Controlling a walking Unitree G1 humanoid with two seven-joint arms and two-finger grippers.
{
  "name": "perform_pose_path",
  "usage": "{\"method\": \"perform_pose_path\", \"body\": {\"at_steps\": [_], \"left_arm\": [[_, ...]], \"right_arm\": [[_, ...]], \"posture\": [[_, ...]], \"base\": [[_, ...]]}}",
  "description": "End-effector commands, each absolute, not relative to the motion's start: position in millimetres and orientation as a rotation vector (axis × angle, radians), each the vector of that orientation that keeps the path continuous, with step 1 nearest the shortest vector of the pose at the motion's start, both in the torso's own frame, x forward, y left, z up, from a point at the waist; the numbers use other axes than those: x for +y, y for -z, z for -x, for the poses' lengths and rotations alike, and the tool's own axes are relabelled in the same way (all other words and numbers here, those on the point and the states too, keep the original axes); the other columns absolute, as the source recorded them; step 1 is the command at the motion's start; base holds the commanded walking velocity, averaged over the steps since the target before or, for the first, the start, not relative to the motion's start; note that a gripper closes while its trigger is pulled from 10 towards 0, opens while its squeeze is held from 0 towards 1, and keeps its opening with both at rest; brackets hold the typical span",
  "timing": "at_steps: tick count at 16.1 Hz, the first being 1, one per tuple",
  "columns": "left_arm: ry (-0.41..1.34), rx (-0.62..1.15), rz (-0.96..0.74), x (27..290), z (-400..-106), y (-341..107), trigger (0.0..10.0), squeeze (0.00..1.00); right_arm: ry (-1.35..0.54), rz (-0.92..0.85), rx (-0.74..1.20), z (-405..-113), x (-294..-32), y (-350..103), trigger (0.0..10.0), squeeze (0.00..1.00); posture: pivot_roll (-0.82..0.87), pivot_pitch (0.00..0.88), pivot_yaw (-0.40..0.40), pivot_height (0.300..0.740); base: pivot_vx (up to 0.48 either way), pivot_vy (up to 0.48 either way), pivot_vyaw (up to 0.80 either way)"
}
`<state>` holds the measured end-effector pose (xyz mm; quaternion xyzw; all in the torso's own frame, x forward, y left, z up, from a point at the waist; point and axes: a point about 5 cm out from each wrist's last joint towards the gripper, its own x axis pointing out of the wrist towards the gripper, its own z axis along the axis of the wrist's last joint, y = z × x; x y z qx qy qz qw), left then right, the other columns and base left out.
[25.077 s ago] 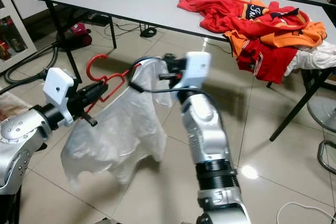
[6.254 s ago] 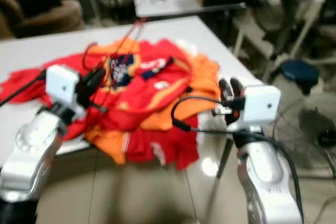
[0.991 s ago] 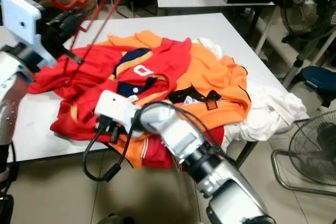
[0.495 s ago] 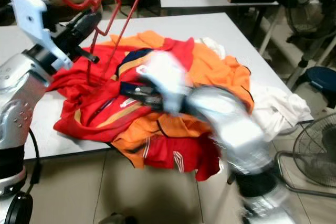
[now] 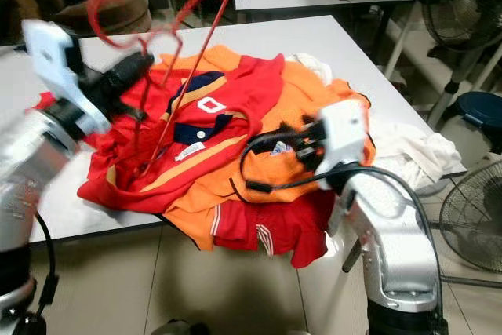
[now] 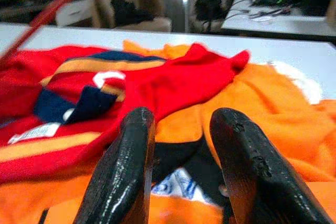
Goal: Hang hanger
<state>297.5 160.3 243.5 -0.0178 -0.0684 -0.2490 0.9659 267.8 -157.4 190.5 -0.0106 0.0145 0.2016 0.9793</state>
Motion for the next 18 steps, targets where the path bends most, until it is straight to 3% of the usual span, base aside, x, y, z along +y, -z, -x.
{"method": "perform_pose_path", "body": {"at_steps": [1,3,4,5,12,15,18], "left_arm": [[0.512,-0.142,0.009,158,-298,-240,10.0,0.0],[0.54,-0.139,-0.019,155,-296,-235,10.0,0.0],[0.545,-0.127,-0.038,155,-293,-228,10.0,0.0],[0.546,-0.121,-0.046,154,-291,-221,10.0,0.0],[0.568,-0.211,-0.192,151,-285,-211,10.0,0.0],[0.574,-0.251,-0.23,149,-286,-210,10.0,0.0],[0.591,-0.25,-0.29,147,-284,-203,10.0,0.0]], "right_arm": [[-0.429,-0.021,-0.013,-269,-153,-196,10.0,0.0],[-0.467,-0.056,-0.019,-269,-148,-199,10.0,0.0],[-0.521,-0.112,-0.014,-270,-144,-200,10.0,0.45],[-0.599,-0.16,-0.005,-272,-140,-200,10.0,1.0],[-0.745,-0.083,0.068,-298,-139,-198,10.0,1.0],[-0.85,-0.153,0.095,-304,-138,-201,10.0,1.0],[-0.819,-0.041,0.223,-320,-145,-186,10.0,1.0]], "posture": [[-0.2,0.022,0.1,0.74],[-0.2,0.022,0.102,0.74],[-0.2,0.024,0.106,0.74],[-0.2,0.025,0.104,0.74],[-0.18,0.038,0.084,0.74],[-0.18,0.049,0.075,0.74],[-0.18,0.06,0.076,0.74]], "base": [[0.0,0.0,0.0],[0.0,0.0,0.0],[0.0,0.0,0.0],[0.0,0.0,0.0],[0.0,0.0,0.0],[0.0,0.0,0.0],[0.0,0.0,0.0]]}}
